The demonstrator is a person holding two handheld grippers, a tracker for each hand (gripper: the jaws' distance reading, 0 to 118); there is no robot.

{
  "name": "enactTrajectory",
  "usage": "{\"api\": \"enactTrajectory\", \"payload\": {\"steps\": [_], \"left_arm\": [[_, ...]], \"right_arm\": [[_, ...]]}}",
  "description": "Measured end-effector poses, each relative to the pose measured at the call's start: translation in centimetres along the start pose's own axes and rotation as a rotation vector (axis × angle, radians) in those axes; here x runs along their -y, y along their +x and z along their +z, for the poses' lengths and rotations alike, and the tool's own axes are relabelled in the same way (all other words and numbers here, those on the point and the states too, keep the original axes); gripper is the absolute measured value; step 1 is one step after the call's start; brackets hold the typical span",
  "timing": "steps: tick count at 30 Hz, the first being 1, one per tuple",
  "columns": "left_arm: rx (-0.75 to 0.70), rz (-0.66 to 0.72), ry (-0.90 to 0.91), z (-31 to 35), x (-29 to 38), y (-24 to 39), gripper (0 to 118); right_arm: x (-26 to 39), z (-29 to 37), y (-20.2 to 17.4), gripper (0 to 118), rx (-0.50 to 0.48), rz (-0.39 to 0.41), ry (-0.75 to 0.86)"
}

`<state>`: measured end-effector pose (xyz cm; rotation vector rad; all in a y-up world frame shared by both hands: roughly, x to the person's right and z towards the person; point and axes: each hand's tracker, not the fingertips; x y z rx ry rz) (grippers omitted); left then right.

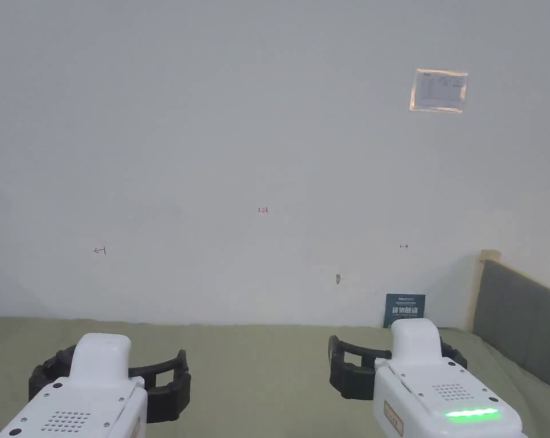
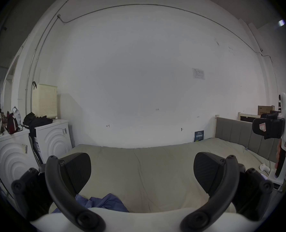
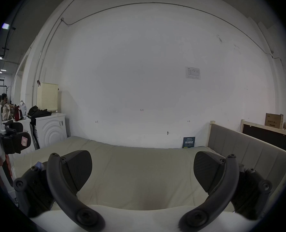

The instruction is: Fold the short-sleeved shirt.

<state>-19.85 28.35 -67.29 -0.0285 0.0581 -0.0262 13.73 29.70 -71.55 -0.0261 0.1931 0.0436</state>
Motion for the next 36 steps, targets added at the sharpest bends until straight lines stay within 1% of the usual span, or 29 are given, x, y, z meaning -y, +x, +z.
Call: {"api": "enactTrajectory", "payload": {"steps": [9,10,11,12,13,14,15,16,17,19,20,24,28,30,33,36], "left_arm": [[0.002,-0.001,-0.001,-0.2,0.0,0.3,118],[0.001,-0.004,-0.004,-0.2,0.0,0.3,116],[0.039,0.003,-0.008,-0.1,0.0,0.1,99],[0.048,0.010,-0.005,0.0,0.0,0.1,47],[0.022,-0.005,-0.011,-0.3,0.1,0.4,0],[-0.059,-0.022,0.044,-0.1,0.5,0.4,0],[-0.030,-0.014,0.043,0.1,0.9,0.3,0],[0.028,0.011,-0.002,0.1,1.1,0.5,0],[0.028,0.005,-0.007,0.1,1.5,0.6,0],[0.023,-0.019,0.002,0.1,0.4,0.3,0],[0.025,-0.020,0.000,0.2,0.2,0.3,0],[0.036,-0.004,-0.005,0.1,0.2,0.5,0],[0.030,0.001,-0.010,0.4,0.3,0.1,0],[0.026,0.012,-0.022,0.8,0.2,-1.3,0],[-0.060,-0.006,-0.008,2.5,-0.2,-4.8,0],[-0.168,-0.030,0.008,5.8,-0.7,-8.5,0]], "right_arm": [[0.2,-0.2,0.0,118,0.000,0.012,-0.015],[0.2,-0.1,0.0,113,-0.005,0.016,-0.018],[0.2,0.0,0.1,88,-0.013,0.015,-0.018],[0.1,0.2,-0.1,32,-0.035,0.005,-0.011],[0.1,0.1,-0.4,0,0.029,0.028,-0.018],[-0.1,0.3,-0.7,0,0.113,0.090,0.013],[0.3,0.6,-0.8,0,0.122,0.054,0.039],[0.8,0.6,-0.5,0,0.036,0.007,0.011],[1.0,0.6,-0.5,0,0.033,-0.002,0.003],[1.6,0.8,-0.8,0,0.044,0.009,-0.001],[0.5,0.4,-0.2,0,0.046,0.009,-0.001],[0.3,0.4,-0.1,0,0.040,0.004,-0.011],[0.2,0.6,-0.9,0,0.037,0.043,-0.009],[0.2,0.5,-2.3,0,0.013,0.059,0.000],[0.3,-0.4,-5.3,0,-0.076,0.046,-0.001],[0.6,-1.5,-11.2,0,-0.209,0.031,-0.003]]}}
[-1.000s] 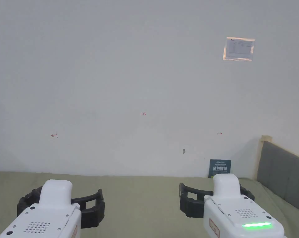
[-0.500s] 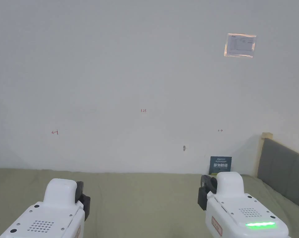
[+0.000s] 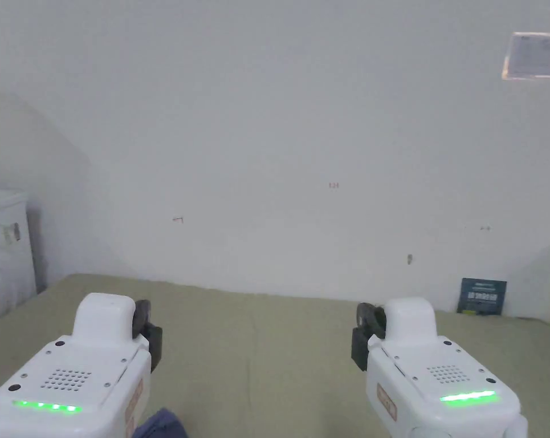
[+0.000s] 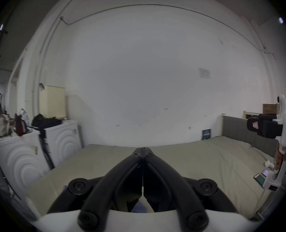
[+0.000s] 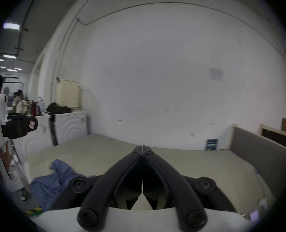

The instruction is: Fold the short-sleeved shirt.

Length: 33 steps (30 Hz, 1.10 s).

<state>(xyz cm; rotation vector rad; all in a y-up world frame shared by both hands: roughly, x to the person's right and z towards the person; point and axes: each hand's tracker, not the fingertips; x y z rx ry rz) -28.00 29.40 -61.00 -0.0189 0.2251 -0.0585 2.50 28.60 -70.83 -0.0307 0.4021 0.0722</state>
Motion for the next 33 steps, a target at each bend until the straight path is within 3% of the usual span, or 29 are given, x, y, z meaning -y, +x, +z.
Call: {"api": "enactTrajectory", "payload": {"steps": [5,10,15,24,29,30,31,32,33], "left_arm": [[-0.194,0.007,-0.025,4.4,0.7,-7.9,0],[-0.249,0.045,-0.084,7.1,2.2,-12.3,0],[-0.237,0.011,-0.204,4.5,4.5,-12.5,0],[-0.075,0.129,-0.866,-10.3,19.2,-14.4,0],[-0.029,0.173,-1.017,-15.6,25.7,-14.3,0],[-0.032,0.180,-0.998,-15.5,26.0,-13.9,6],[-0.026,0.185,-1.006,-16.1,26.6,-13.8,46],[-0.020,0.184,-1.022,-16.6,27.0,-13.6,95],[-0.013,0.145,-1.063,-17.1,27.8,-13.2,118]], "right_arm": [[0.7,-2.5,-8.2,0,-0.219,-0.041,-0.030],[2.3,-3.3,-13.0,0,-0.307,-0.029,-0.051],[4.5,-5.0,-13.9,0,-0.323,-0.023,-0.100],[11.2,-10.5,-13.9,0,-0.325,0.018,-0.250],[14.3,-13.6,-13.5,0,-0.310,0.045,-0.313],[14.8,-14.2,-13.2,1,-0.310,0.040,-0.324],[15.2,-14.6,-13.1,1,-0.307,0.037,-0.332],[15.6,-14.9,-13.1,1,-0.305,0.039,-0.338],[15.9,-15.3,-13.0,1,-0.306,0.041,-0.345]]}}
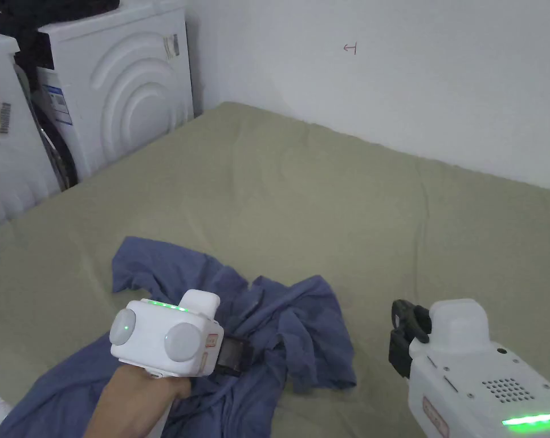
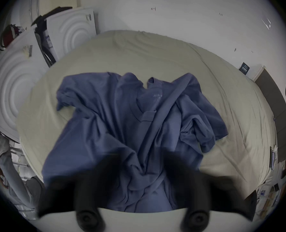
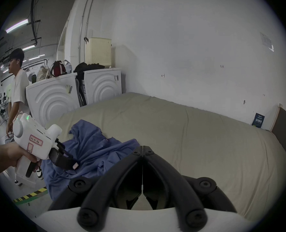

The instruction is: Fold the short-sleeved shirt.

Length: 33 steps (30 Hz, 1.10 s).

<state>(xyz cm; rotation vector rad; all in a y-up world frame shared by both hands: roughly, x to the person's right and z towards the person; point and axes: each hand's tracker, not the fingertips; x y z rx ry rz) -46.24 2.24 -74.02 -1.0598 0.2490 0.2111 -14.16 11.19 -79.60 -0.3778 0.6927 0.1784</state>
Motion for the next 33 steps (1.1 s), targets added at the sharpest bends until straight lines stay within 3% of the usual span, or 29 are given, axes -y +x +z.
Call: {"api": "enactTrajectory", "payload": {"steps": [1,2,10,13,16,17,18,19,20,22,27,28,32,33], "left_arm": [[0.005,-0.030,-0.017,-0.4,-0.2,0.2,115],[-0.014,-0.051,0.085,-0.2,-1.1,0.2,117],[-0.018,-0.066,-0.019,-6.0,-1.1,1.8,118],[-0.084,-0.030,-0.033,-8.0,-1.0,1.4,118],[-0.056,-0.001,-0.005,-7.3,-0.2,1.2,117],[-0.049,-0.002,-0.011,-7.0,-0.5,1.2,103],[-0.052,-0.014,0.028,-6.2,-0.1,1.1,77],[-0.070,-0.010,0.108,-5.7,0.0,1.2,40],[-0.071,0.027,0.136,-5.1,0.2,1.4,12],[-0.157,-0.030,0.146,-5.0,0.0,1.2,12],[-0.101,0.014,0.151,-4.6,-0.2,1.3,12],[-0.024,0.064,0.222,-4.6,-0.8,1.6,12],[0.105,-0.026,0.279,-4.3,-2.7,7.7,12],[0.139,-0.053,0.290,-2.5,-3.3,11.9,12]], "right_arm": [[0.2,-0.4,0.2,1,-0.005,0.003,-0.008],[0.3,-0.6,0.3,1,-0.004,0.004,-0.012],[1.7,-1.4,1.6,1,0.001,-0.024,-0.030],[2.2,-1.5,1.8,2,0.002,-0.028,-0.047],[2.6,-1.2,2.0,3,-0.001,-0.034,-0.054],[2.6,-1.1,2.1,3,0.000,-0.034,-0.054],[2.7,-1.0,2.2,4,0.007,-0.035,-0.054],[2.7,-0.8,2.4,4,0.015,-0.035,-0.051],[2.8,-0.7,2.5,4,0.017,-0.038,-0.049],[2.8,-0.3,2.9,4,0.022,-0.052,-0.047],[2.9,1.8,4.3,5,0.035,-0.074,-0.028],[3.0,2.3,4.9,5,0.043,-0.087,-0.019],[3.7,4.4,7.5,5,0.103,-0.164,-0.010],[3.9,5.3,8.2,5,0.111,-0.178,-0.011]]}}
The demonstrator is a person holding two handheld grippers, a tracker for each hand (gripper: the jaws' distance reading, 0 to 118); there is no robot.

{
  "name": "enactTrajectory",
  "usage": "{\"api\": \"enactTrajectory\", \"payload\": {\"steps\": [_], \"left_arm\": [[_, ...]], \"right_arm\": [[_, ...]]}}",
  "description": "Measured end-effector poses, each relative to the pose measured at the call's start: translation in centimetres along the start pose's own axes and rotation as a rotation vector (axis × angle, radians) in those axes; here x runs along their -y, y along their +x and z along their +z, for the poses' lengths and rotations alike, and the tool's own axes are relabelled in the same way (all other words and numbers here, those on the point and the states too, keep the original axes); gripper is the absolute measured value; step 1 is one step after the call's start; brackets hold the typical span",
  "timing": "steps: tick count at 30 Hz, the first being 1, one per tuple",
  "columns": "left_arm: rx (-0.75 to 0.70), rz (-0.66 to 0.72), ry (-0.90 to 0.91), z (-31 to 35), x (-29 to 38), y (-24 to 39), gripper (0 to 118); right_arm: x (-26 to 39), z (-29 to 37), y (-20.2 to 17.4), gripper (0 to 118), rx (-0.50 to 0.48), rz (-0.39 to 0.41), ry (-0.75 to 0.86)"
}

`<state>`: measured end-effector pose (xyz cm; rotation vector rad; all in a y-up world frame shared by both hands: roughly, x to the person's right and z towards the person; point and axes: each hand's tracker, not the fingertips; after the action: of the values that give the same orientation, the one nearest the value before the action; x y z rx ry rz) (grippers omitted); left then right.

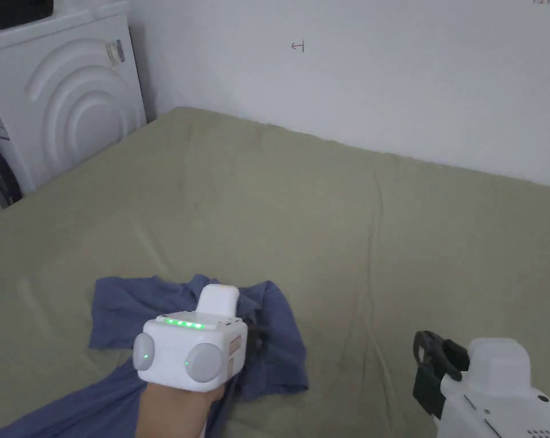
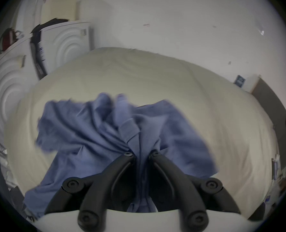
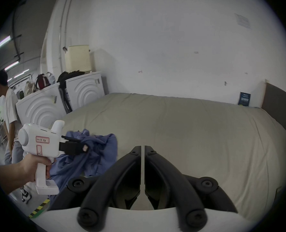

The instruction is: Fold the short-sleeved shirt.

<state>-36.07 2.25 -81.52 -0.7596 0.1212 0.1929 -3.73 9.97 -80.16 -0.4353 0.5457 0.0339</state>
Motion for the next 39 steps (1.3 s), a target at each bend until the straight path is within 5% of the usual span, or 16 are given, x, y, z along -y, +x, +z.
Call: {"api": "enactTrajectory", "payload": {"steps": [13,17,23,26,28,31,35,39], "left_arm": [[0.496,-0.197,0.111,-0.4,-5.6,35.0,11],[0.464,-0.287,0.054,-2.5,-3.6,40.5,11],[0.279,-0.252,-0.297,-11.0,3.2,42.1,11],[0.294,-0.236,-0.213,-10.7,3.8,41.7,12],[0.309,-0.259,-0.210,-9.8,3.2,42.1,29],[0.358,-0.278,-0.153,-6.7,2.8,41.4,112],[0.448,-0.280,0.031,1.1,3.2,37.0,118],[0.387,-0.312,0.135,9.3,5.9,29.3,118]], "right_arm": [[2.5,13.9,16.3,5,0.355,-0.072,0.030],[3.7,16.9,19.9,5,0.427,-0.091,0.029],[5.7,18.8,22.6,5,0.469,-0.134,0.006],[6.0,19.3,23.3,5,0.476,-0.139,0.000],[5.8,19.6,23.3,5,0.480,-0.135,0.002],[5.2,20.3,22.7,5,0.469,-0.131,0.010],[4.7,21.3,21.0,6,0.444,-0.095,0.032],[4.9,21.9,18.8,6,0.420,-0.069,0.042]]}}
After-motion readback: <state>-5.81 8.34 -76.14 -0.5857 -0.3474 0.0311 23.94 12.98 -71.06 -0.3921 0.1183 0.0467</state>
